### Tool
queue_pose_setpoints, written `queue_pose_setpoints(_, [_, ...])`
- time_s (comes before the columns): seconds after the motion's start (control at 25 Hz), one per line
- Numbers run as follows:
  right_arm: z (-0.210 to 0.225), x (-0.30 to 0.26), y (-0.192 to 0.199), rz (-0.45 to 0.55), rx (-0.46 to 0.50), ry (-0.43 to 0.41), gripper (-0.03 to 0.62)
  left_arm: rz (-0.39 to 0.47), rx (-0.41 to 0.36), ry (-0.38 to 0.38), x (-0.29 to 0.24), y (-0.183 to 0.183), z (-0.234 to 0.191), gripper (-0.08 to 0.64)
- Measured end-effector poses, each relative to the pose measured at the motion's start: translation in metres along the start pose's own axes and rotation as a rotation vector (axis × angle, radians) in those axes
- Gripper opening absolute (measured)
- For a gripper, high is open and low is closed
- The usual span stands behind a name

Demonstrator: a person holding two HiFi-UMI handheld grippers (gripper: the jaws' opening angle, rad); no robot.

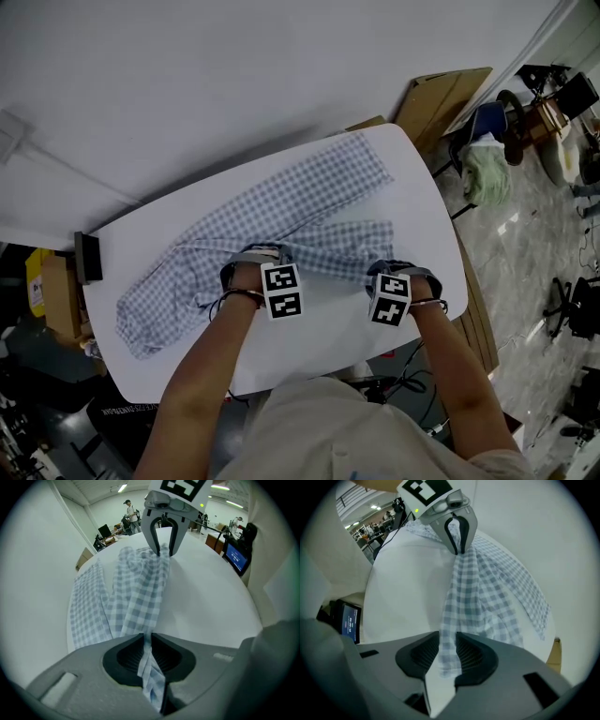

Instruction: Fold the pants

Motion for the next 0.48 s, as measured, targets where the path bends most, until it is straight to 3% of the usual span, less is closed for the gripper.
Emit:
queue_pose_setpoints(0.12, [0.000,-0.005,0.002,-0.021,0.029,0.037,0.093,0.001,0.017,0.010,-0.001,-0.001,-0.001,0.031])
queue_pose_setpoints(0.16, [0.002,-0.004,0.003,-0.027,0.034,0.058,0.040,0.001,0.021,0.020,0.000,0.000,-0.002,0.022])
queue_pose_setpoints(0.2, [0.006,-0.002,0.004,-0.033,0.038,0.073,0.026,0.003,0.026,0.032,0.001,0.000,-0.003,0.020])
queue_pose_setpoints(0.48, [0.069,0.044,0.019,-0.001,-0.031,0.120,0.025,0.058,0.097,0.058,0.025,0.005,-0.027,0.017])
Point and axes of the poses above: the fingertips, and each gripper's own axes: x backward along the fingers, z to its right, y out of its underside, the point moved 8 cm from there along x, backward along the fingers, and after that the axes turned 15 degrees about -z, right-handed, at the moved point
